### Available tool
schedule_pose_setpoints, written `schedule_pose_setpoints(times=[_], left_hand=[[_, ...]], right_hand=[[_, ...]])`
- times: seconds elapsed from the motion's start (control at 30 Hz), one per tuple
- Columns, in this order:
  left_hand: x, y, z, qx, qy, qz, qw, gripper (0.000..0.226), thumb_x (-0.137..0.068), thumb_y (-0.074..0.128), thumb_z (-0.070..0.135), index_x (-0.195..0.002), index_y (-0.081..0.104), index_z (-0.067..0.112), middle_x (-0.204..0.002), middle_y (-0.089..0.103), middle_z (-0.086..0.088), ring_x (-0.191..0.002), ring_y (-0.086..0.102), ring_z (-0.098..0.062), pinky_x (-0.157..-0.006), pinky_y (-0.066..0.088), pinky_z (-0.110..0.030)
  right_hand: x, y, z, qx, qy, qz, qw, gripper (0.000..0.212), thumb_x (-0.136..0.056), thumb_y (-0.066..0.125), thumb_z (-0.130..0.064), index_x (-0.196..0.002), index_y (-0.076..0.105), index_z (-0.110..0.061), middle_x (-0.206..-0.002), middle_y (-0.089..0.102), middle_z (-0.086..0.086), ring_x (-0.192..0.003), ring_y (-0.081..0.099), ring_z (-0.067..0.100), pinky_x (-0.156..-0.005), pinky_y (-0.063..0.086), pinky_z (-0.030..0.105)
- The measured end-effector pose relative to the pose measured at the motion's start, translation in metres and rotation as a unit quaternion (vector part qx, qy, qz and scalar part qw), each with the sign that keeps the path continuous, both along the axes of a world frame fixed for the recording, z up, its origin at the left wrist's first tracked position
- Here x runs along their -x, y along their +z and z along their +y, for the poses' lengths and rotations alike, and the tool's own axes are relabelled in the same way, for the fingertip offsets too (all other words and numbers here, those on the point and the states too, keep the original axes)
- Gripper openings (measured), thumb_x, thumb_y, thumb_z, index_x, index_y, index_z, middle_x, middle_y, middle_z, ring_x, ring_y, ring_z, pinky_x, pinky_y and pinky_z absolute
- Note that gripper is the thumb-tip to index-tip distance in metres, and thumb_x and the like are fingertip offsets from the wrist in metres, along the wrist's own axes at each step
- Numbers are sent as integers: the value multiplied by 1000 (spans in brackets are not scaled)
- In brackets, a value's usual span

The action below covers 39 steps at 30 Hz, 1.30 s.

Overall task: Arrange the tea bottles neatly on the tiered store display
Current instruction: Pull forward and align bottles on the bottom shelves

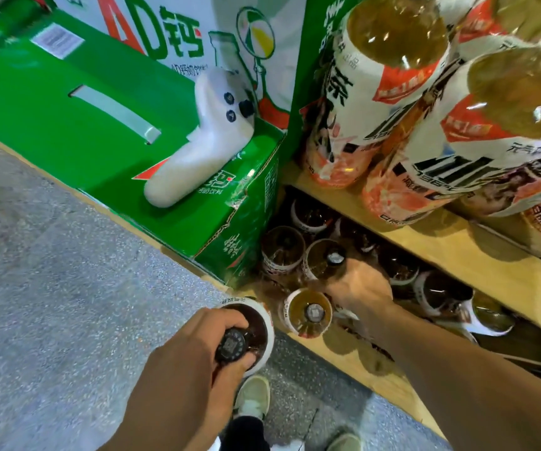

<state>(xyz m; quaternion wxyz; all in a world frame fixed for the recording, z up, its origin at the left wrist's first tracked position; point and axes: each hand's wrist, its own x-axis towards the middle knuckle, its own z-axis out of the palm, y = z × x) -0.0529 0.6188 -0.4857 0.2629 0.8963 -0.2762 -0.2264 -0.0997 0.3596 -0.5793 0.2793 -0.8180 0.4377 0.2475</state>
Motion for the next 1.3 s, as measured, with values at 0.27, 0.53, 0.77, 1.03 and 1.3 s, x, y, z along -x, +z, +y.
schedule_pose_setpoints(times=[0.27, 0.53, 0.77, 1.03, 1.3], left_hand=[[-5, -5, -15, -11, 9, 13, 1000, 54, -68, 85, 35, -95, 45, 60, -91, 56, 35, -69, 59, 12, -55, 41, -11], [-6, 17, -32, -26, -48, -10, 998, 54, -71, 73, 39, -99, 39, 69, -101, 54, 36, -72, 57, 10, -53, 36, -11], [10, 71, -55, -56, -56, -36, 996, 49, -58, 83, 44, -92, 51, 59, -95, 49, 52, -69, 55, 19, -51, 39, -11], [89, 97, -102, -27, -141, -14, 989, 61, -63, 85, 43, -96, 39, 66, -74, 54, 49, -63, 58, 9, -53, 38, -12], [206, 87, -167, -1, -286, -8, 958, 57, -64, 85, 46, -97, 44, 67, -96, 51, 50, -86, 52, 21, -60, 44, -7]], right_hand=[[7, 2, -10, -29, 91, -61, 994, 58, -88, 57, -67, -136, 55, -34, -142, 58, -1, -133, 50, 25, -110, 38, 36], [16, 18, -2, -5, 75, -69, 995, 50, -95, 58, -41, -142, 49, -25, -132, 62, 8, -121, 58, 32, -97, 49, 39], [85, 72, 32, -9, 163, -214, 963, 78, -88, 68, -32, -153, 24, -33, -153, 32, -3, -138, 30, 22, -116, 31, 35], [148, 96, 50, -75, 36, -316, 945, 78, -73, 75, -59, -140, 36, -45, -135, 49, -20, -123, 50, 13, -96, 50, 40], [299, 108, 13, -61, -104, -254, 960, 63, -77, 67, -60, -130, 37, -41, -120, 62, -10, -104, 61, 21, -82, 51, 38]])
